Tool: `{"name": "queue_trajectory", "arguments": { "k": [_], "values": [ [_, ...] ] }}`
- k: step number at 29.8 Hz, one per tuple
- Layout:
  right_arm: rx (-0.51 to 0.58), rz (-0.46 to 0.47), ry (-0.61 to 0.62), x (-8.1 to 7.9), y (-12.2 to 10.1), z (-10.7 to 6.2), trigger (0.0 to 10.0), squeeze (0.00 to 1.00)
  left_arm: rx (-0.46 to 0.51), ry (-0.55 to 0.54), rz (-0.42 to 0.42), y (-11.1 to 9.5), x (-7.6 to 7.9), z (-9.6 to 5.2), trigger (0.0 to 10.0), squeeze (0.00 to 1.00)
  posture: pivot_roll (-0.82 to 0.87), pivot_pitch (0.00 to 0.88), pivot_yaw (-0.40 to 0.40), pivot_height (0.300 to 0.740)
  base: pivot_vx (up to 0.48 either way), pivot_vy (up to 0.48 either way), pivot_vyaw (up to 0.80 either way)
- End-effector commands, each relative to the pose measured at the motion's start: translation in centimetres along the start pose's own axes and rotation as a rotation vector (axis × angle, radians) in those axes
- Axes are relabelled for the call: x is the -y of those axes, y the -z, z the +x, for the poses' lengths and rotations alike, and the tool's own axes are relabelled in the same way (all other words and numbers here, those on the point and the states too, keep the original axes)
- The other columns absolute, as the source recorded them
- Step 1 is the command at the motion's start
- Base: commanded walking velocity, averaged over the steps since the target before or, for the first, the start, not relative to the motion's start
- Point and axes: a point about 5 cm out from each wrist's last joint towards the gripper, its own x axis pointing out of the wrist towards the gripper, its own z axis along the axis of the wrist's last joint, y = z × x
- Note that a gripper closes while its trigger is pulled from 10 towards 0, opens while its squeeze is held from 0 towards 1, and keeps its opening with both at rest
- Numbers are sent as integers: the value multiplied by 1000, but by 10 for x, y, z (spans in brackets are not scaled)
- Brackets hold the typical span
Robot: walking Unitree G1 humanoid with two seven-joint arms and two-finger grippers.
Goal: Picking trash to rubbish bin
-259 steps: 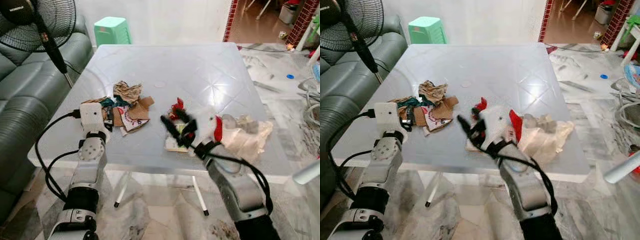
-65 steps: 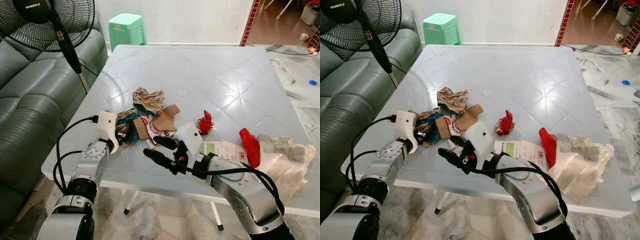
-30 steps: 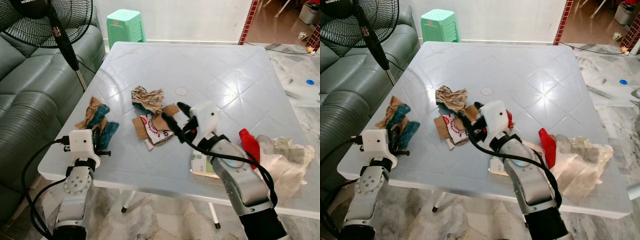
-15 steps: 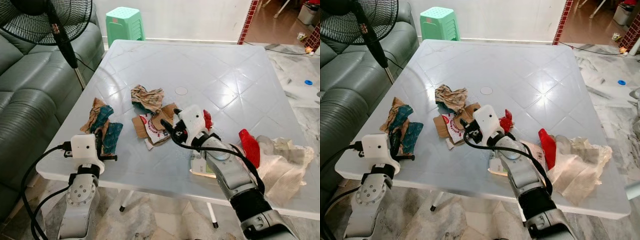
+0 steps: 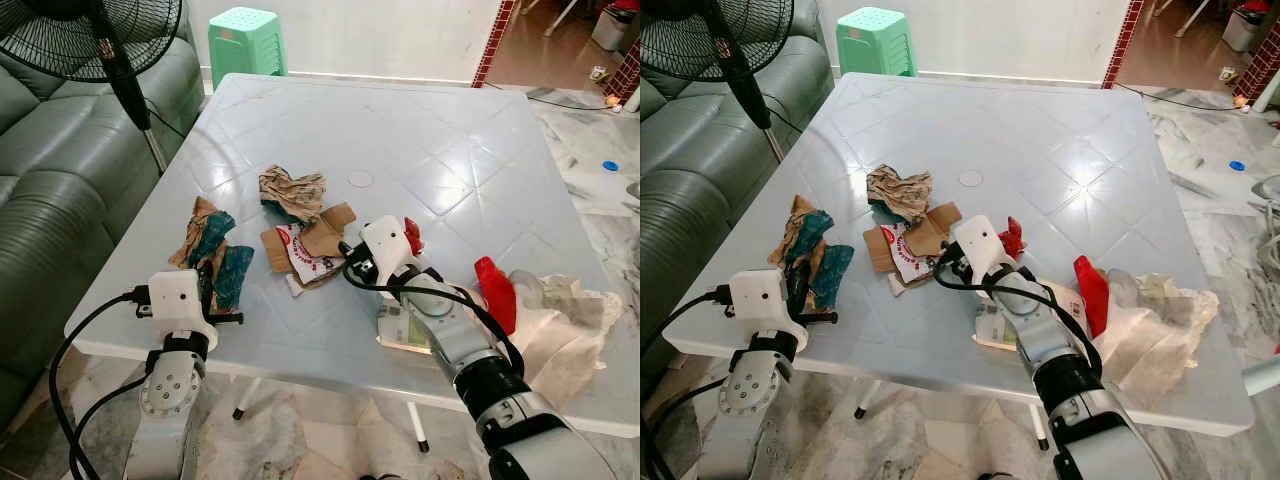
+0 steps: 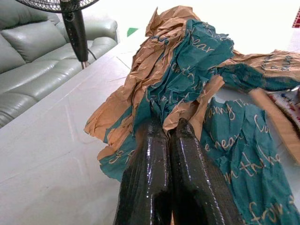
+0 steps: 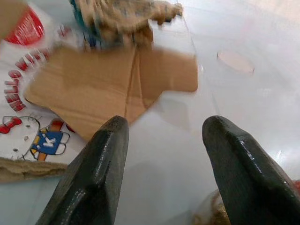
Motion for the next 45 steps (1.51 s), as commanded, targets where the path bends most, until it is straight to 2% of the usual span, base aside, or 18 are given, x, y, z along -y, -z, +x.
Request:
{"name": "queue_trajectory", "arguments": {
  "k": [1, 5, 7, 12, 17, 18, 45],
  "values": [
    [-44, 96, -51, -7, 8, 1, 10000, 0, 0, 7, -2, -1, 3, -1, 0, 0, 51, 99, -53, 740, 0, 0, 0],
    [-53, 150, -115, -19, 11, 4, 10000, 0, 4, 16, -5, -2, 5, 1, 0, 0, 41, 103, -56, 740, 0, 0, 0],
    [-58, 215, -154, -28, 12, 5, 10000, 0, 8, 19, -7, -3, 6, 3, 0, 0, 42, 106, -63, 740, 0, 0, 0],
    [-54, 241, -222, -40, 11, 7, 10000, 0, 14, 13, -17, -4, 7, 3, 0, 0, 43, 110, -72, 740, 0, 0, 0],
    [-56, 240, -239, -41, 10, 8, 10000, 0, 10, 13, -23, -3, 9, 0, 0, 0, 43, 112, -81, 740, 0, 0, 0],
    [-58, 247, -233, -41, 10, 8, 0, 0, 10, 15, -24, -3, 10, 0, 0, 0, 42, 112, -81, 740, 0, 0, 0],
    [-39, 305, -249, -43, 10, 7, 0, 0, 17, 22, -33, -3, 12, 6, 0, 0, 30, 110, -85, 740, 0, 0, 0]
  ]
}}
